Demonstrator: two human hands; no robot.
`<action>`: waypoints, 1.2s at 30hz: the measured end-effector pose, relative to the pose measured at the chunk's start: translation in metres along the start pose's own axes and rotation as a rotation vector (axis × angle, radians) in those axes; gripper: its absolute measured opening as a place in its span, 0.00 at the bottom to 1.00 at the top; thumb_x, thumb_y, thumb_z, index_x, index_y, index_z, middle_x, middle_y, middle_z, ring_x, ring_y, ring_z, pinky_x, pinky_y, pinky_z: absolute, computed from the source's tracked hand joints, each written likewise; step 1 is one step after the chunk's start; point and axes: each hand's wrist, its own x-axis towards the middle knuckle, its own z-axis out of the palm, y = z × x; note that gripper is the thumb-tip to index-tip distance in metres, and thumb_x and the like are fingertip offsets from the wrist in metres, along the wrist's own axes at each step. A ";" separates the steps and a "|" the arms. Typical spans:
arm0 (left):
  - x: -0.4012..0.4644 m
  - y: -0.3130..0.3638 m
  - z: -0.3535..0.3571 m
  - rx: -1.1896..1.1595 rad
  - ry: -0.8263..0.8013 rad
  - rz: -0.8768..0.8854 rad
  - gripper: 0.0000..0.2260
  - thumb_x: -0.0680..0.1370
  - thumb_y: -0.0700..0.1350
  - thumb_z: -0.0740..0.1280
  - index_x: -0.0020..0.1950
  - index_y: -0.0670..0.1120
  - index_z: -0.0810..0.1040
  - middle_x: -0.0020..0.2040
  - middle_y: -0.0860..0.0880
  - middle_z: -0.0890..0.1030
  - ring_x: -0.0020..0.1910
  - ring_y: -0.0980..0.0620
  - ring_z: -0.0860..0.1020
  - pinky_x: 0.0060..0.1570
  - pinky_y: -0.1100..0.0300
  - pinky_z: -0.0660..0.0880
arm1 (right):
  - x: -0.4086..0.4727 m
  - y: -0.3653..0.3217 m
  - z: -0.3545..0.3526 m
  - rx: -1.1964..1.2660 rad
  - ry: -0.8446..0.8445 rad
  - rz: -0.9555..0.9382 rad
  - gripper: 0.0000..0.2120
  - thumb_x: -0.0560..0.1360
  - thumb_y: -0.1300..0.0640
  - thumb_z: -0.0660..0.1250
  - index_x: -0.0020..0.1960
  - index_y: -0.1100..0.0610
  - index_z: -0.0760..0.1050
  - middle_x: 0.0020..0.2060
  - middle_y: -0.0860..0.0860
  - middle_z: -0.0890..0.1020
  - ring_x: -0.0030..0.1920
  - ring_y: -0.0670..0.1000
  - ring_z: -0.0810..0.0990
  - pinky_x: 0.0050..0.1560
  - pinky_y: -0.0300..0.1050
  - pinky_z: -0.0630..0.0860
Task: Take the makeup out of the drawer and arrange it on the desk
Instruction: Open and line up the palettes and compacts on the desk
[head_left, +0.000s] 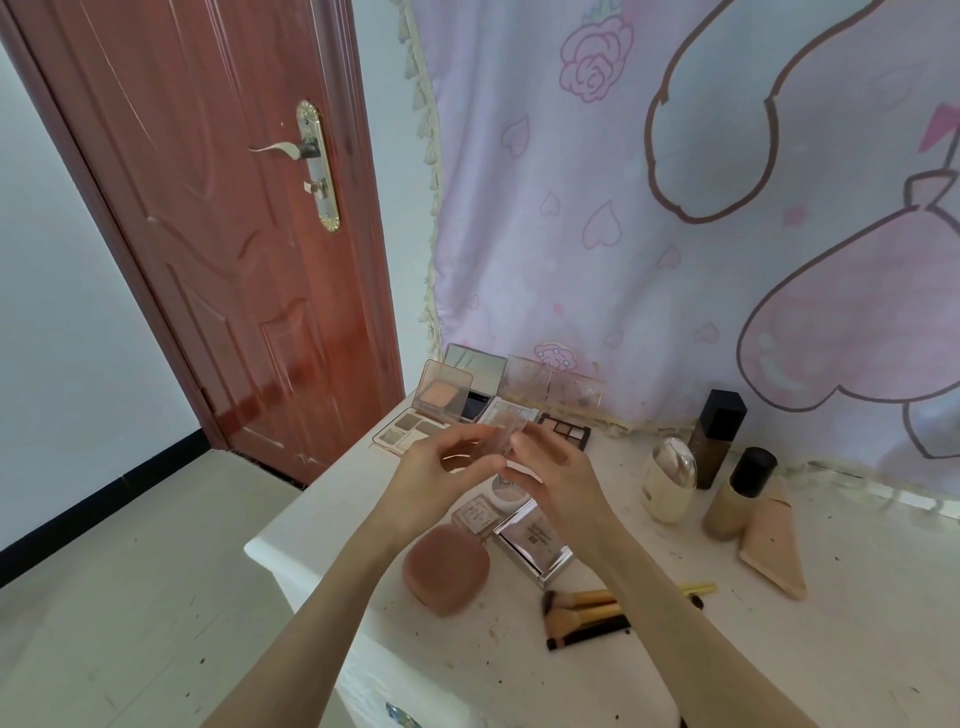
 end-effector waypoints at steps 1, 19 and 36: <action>-0.001 0.001 0.001 -0.017 -0.001 0.000 0.13 0.71 0.41 0.72 0.51 0.56 0.79 0.48 0.56 0.83 0.50 0.56 0.80 0.53 0.65 0.76 | 0.000 -0.001 0.000 0.029 -0.001 0.002 0.12 0.76 0.57 0.66 0.58 0.57 0.77 0.52 0.54 0.83 0.54 0.53 0.81 0.49 0.41 0.78; -0.012 0.021 0.002 -0.126 -0.079 -0.047 0.14 0.72 0.37 0.70 0.58 0.45 0.79 0.48 0.54 0.84 0.49 0.58 0.81 0.46 0.71 0.74 | -0.005 0.000 -0.006 0.010 0.016 0.015 0.28 0.60 0.39 0.76 0.55 0.50 0.80 0.49 0.53 0.84 0.52 0.53 0.83 0.61 0.55 0.74; -0.009 0.029 -0.005 -0.100 -0.135 -0.066 0.15 0.72 0.38 0.70 0.59 0.44 0.79 0.51 0.52 0.84 0.51 0.58 0.81 0.47 0.70 0.74 | -0.008 -0.009 -0.004 -0.048 0.021 -0.008 0.22 0.64 0.43 0.74 0.55 0.51 0.78 0.50 0.52 0.84 0.52 0.53 0.83 0.60 0.53 0.75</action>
